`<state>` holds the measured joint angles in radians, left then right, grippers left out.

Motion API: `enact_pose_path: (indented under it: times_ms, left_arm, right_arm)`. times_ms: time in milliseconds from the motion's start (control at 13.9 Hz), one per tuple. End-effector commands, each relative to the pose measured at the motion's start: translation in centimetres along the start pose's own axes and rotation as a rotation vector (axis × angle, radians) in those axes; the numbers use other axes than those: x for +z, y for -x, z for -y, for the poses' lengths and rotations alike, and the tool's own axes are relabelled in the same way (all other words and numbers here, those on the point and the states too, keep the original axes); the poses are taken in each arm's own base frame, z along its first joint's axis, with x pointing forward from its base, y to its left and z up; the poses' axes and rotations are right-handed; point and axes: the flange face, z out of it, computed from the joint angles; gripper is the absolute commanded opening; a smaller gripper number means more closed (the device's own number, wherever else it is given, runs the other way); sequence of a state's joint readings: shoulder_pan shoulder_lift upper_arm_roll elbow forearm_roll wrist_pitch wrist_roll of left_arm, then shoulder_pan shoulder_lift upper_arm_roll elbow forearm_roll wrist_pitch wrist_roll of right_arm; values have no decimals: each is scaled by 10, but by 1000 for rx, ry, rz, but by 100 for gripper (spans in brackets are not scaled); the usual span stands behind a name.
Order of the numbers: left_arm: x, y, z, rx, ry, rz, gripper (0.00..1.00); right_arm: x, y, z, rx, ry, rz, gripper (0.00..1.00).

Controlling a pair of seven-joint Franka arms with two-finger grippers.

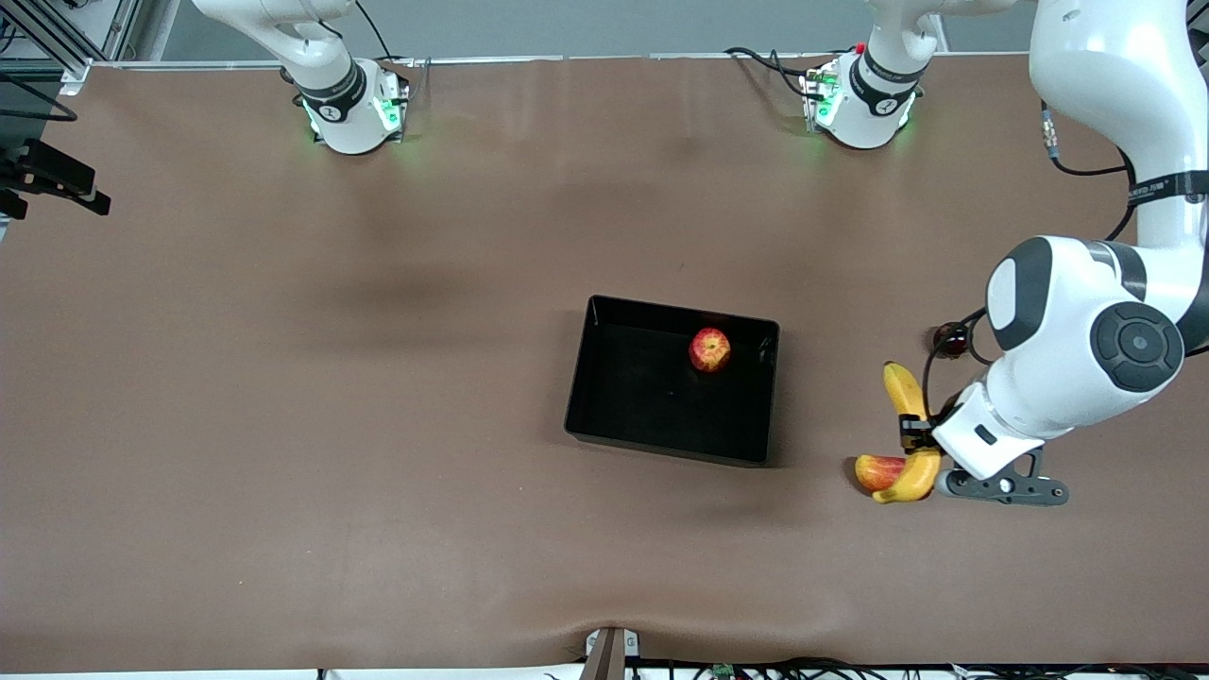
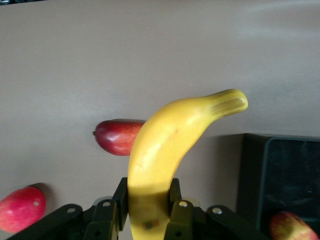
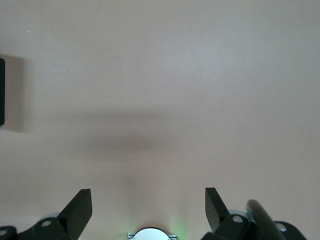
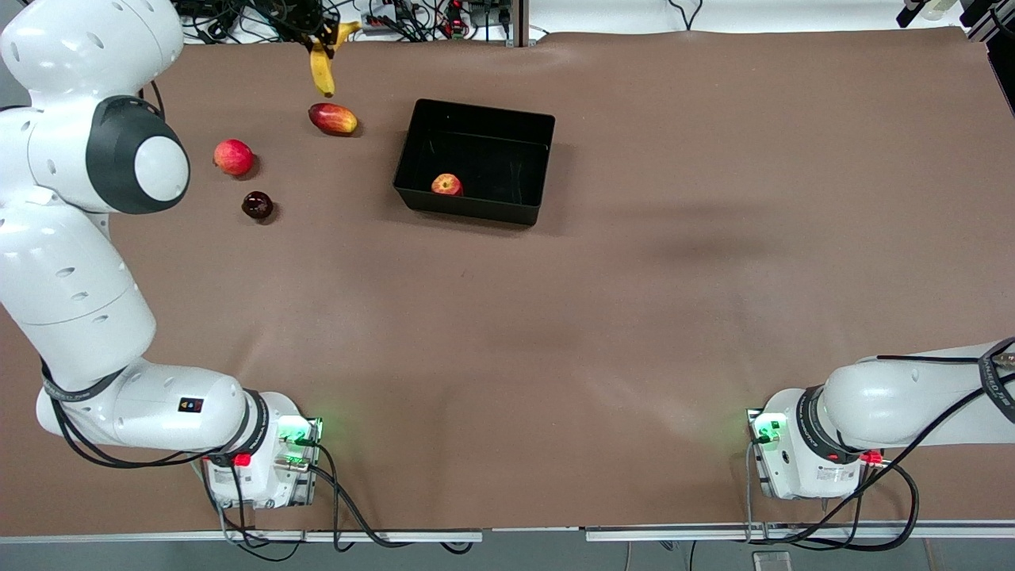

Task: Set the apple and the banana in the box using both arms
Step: 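Lift the banana with the left gripper and carry it over the box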

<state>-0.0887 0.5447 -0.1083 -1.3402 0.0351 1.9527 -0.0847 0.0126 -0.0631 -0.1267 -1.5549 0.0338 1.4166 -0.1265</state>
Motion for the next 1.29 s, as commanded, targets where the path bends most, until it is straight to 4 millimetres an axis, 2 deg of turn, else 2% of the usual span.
enact_pose_path:
  times_ms: [0, 288, 431, 719, 863, 1222]
  left_arm:
    - [-13, 7, -36, -54, 31, 23, 0]
    - [-7, 21, -124, -168, 37, 32, 0]
    - [-1, 37, -181, -171, 29, 39, 0]
    - [52, 61, -272, -188, 38, 33, 0]
    - [83, 73, -303, -169, 44, 38, 0]
    - [142, 85, -332, -134, 54, 32, 0]
  right_arm:
    - [-3, 10, -3, -6, -17, -9, 100]
    - [-3, 10, -4, -3, -18, -8, 100]
    - [0, 10, -10, 9, -20, -4, 100]
    - [0, 11, -14, 17, -34, -5, 100]
    - [0, 10, -14, 15, -33, -5, 100]
    - [0, 10, -14, 17, -35, -5, 100]
